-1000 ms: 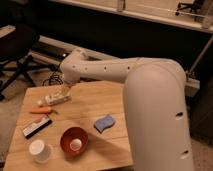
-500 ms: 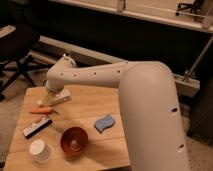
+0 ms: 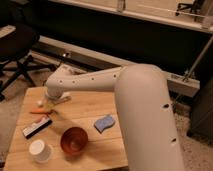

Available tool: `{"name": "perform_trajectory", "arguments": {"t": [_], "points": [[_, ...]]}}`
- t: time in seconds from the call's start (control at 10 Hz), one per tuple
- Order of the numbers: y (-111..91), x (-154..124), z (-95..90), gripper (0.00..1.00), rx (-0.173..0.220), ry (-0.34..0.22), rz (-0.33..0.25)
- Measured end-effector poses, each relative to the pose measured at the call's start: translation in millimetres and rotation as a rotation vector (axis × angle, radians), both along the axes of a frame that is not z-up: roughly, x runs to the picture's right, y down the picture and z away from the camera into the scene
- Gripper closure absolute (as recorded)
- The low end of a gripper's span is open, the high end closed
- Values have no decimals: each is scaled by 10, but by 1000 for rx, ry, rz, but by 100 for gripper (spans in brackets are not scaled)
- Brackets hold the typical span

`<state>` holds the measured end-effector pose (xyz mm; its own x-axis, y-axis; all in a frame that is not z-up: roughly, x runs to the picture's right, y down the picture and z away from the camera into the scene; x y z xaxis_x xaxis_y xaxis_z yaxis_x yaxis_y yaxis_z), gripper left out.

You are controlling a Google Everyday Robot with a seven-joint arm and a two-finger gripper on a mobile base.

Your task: Place the pepper on the white sponge

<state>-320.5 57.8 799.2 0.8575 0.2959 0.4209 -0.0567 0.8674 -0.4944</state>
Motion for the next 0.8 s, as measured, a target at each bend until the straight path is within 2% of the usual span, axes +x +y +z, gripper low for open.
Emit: {"name": "perform_trajectory", "arguments": {"t": [0.2, 0.8], "points": [[45, -44, 72, 55, 3, 15, -19], [143, -161, 182, 55, 14, 45, -65]]}}
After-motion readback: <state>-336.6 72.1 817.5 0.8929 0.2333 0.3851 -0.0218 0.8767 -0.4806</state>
